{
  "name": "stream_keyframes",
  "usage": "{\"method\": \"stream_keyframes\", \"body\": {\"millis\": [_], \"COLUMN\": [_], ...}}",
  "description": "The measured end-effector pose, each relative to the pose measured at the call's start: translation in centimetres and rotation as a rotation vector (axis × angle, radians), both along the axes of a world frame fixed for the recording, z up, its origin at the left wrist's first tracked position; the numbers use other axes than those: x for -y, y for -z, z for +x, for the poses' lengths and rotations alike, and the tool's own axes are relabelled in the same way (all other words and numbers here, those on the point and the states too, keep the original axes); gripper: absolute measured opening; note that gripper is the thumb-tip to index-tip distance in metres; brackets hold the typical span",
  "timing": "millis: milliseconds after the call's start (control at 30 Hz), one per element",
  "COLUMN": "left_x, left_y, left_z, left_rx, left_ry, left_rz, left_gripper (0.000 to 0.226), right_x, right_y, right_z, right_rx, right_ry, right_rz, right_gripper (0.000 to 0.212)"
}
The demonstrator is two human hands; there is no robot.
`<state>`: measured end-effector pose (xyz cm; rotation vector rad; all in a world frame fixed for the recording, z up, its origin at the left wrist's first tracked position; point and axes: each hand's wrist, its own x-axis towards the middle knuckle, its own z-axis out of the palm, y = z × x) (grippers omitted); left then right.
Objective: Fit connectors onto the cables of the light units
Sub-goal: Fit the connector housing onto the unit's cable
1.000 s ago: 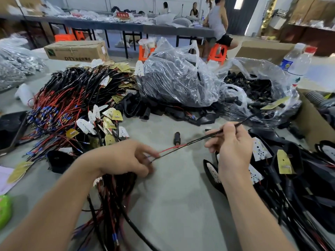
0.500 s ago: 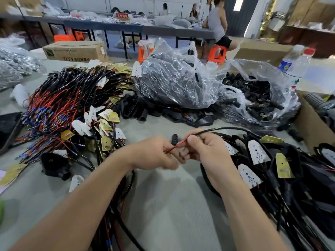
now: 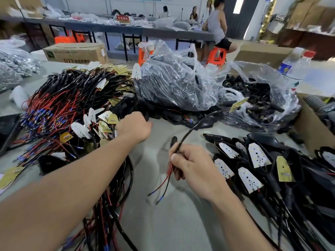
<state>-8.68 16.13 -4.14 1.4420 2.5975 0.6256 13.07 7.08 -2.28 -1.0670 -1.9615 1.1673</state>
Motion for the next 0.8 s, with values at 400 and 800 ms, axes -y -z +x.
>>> {"method": "stream_keyframes", "body": {"millis": [400,800], "left_x": [9.2,12.9], "left_y": [-1.8,0.6], "left_z": [3.9,4.5], "left_rx": [0.411,0.496], "left_ry": [0.397,0.263], "left_rz": [0.306,0.349], "left_gripper": [0.014,0.052], "right_x": [-0.9,-2.1], "right_y": [0.0,0.1], "right_z": [1.0,1.6], "right_rx": [-0.164,-0.453], "right_ry": [0.231,0.326], "right_rz": [0.037,-0.075], "right_gripper": [0.021,0.02]}}
